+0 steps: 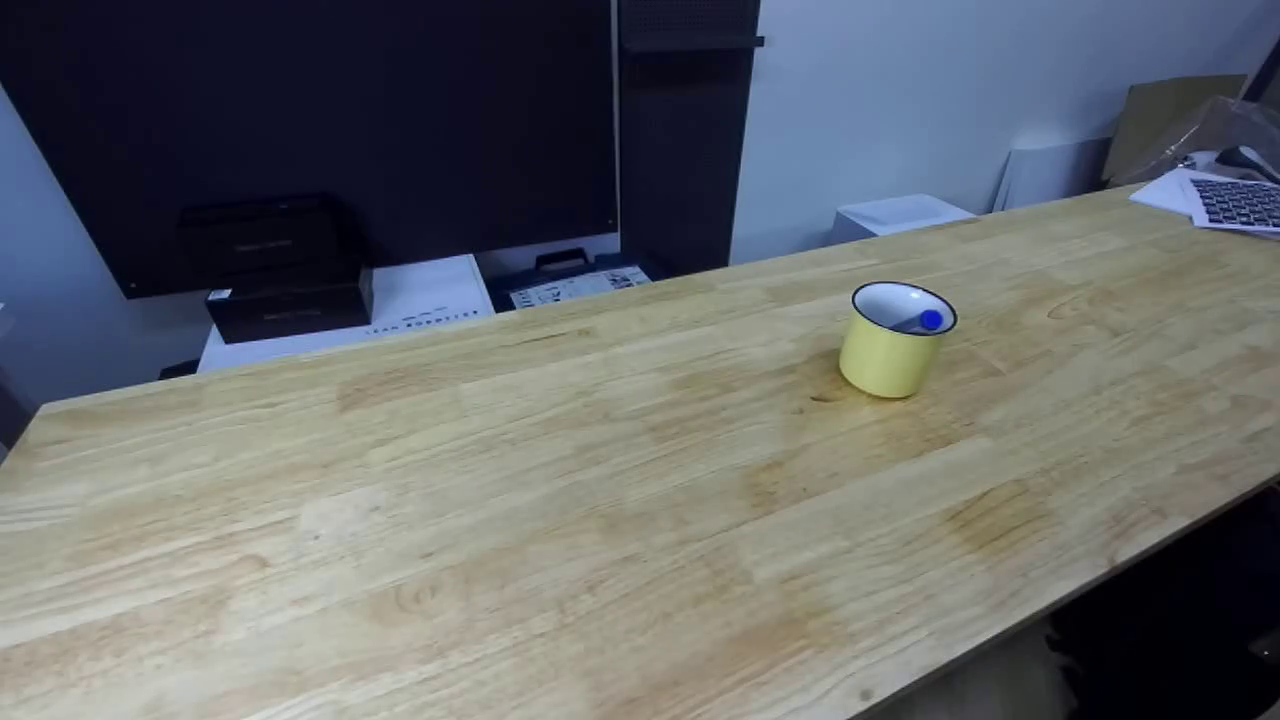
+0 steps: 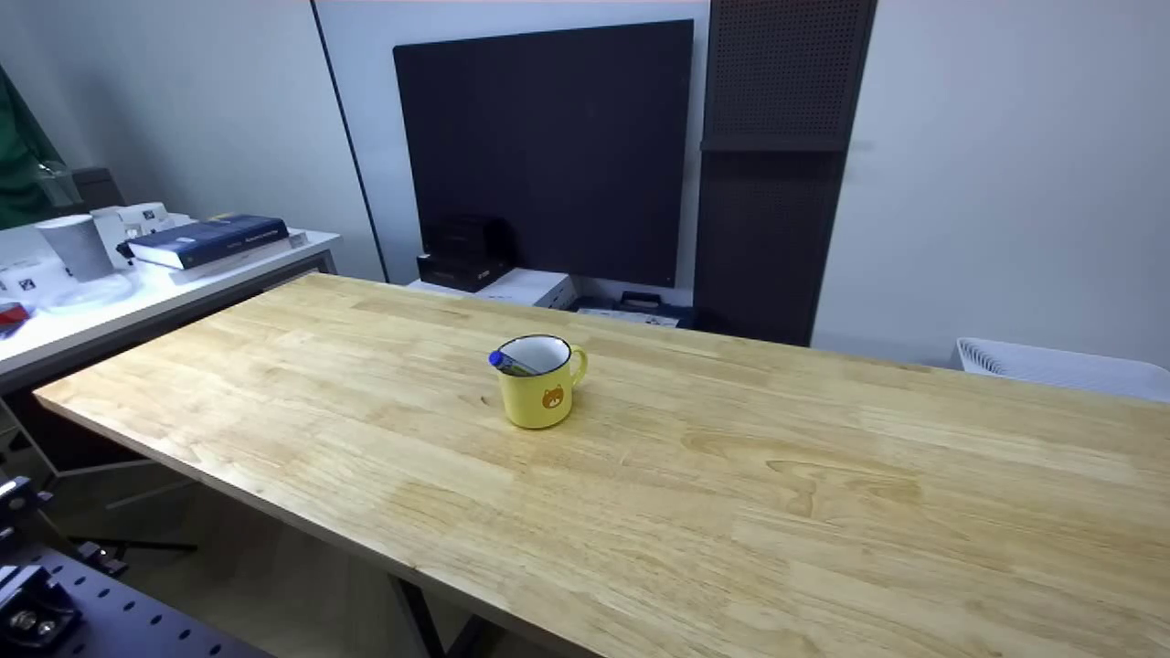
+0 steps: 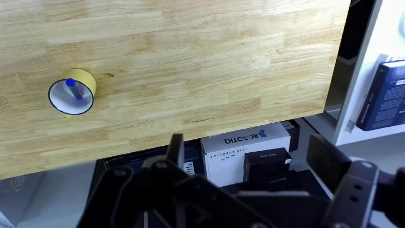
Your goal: Remove the blue marker from the yellow mug
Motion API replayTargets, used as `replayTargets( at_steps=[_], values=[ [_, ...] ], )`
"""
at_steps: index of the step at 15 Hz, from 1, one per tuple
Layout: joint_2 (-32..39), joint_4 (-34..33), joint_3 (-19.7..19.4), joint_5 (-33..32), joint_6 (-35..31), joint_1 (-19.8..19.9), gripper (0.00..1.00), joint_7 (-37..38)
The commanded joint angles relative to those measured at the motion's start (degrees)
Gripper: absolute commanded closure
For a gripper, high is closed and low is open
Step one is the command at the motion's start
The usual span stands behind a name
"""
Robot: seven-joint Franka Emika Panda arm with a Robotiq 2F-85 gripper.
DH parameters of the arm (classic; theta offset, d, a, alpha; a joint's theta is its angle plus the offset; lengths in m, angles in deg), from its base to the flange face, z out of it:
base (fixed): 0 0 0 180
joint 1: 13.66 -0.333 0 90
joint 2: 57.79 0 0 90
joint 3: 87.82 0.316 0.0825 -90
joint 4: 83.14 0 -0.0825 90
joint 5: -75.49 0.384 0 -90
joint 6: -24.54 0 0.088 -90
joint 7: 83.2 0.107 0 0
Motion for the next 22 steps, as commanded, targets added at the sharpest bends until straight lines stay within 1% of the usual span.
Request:
replayTargets(
  at_steps=[1, 2, 5, 10, 13, 16, 19, 21, 22],
  values=[
    [0.08, -0.09, -0.31, -0.27, 0.06, -0.36, 0.0, 0.19],
    [-0.36, 0.3, -0.5, -0.83, -0.62, 0.2, 0.0, 0.24],
    [-1.65, 1.57, -2.76, -2.77, -1.72, 2.38, 0.0, -0.65],
    [-3.29, 4.33, -9.96, -6.7, -1.68, 9.15, 0.0, -2.42],
    [-1.22, 4.28, -14.39, -9.07, -0.57, 13.05, 0.0, -5.76],
    [2.38, 3.19, -18.55, -10.22, 2.65, 13.97, 0.0, -13.38],
    [6.03, 3.0, -20.82, -13.04, 4.11, 13.9, 0.0, -21.42],
    [8.11, 3.37, -20.7, -17.02, 2.24, 14.48, 0.0, -24.28],
    [8.75, 4.01, -20.12, -19.75, -0.49, 15.01, 0.0, -24.13]
  ],
)
